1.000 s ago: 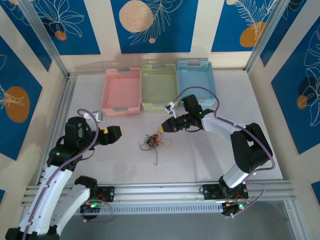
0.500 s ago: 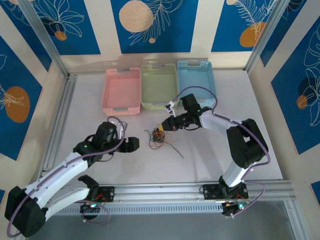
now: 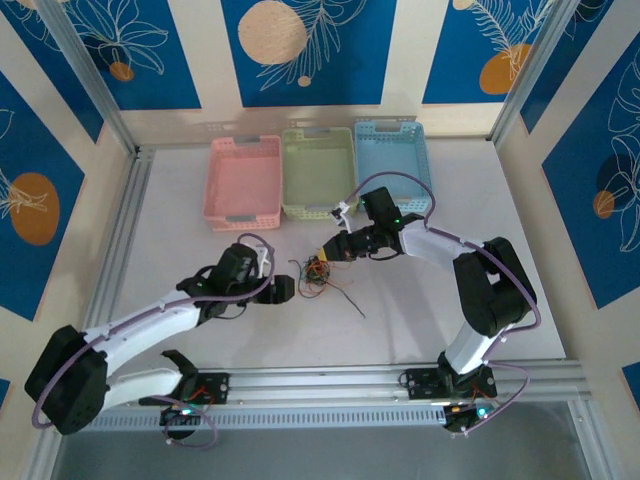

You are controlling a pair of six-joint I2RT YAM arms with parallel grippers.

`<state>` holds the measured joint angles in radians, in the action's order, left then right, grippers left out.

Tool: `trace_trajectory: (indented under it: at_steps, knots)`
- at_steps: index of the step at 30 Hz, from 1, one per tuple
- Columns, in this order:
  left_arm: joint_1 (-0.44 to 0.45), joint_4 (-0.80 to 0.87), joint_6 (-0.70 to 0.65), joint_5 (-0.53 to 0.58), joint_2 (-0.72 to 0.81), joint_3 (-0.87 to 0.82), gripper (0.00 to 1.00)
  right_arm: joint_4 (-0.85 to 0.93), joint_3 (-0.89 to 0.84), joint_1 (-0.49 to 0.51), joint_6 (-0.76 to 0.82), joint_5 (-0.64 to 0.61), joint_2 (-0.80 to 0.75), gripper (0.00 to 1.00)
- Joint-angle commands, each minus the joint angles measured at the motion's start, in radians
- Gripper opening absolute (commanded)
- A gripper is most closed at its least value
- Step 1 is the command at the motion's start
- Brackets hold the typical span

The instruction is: Untangle the cables

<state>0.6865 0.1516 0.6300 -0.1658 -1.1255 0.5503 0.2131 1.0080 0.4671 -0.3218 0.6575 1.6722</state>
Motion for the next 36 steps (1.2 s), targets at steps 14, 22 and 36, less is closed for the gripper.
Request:
trace_trajectory:
  at_steps: [14,22,36]
  knots:
    - [0.039,-0.083,0.016,0.028,-0.070,0.027,0.68,-0.006,0.009,-0.016,-0.038,-0.014,0.008,0.00]
    - [0.038,-0.121,0.002,0.030,-0.156,0.059,0.66,-0.018,0.002,-0.022,-0.050,-0.016,0.004,0.00]
    - [0.039,-0.178,0.006,0.054,-0.378,0.122,0.48,-0.019,0.000,-0.024,-0.051,-0.014,0.003,0.00]
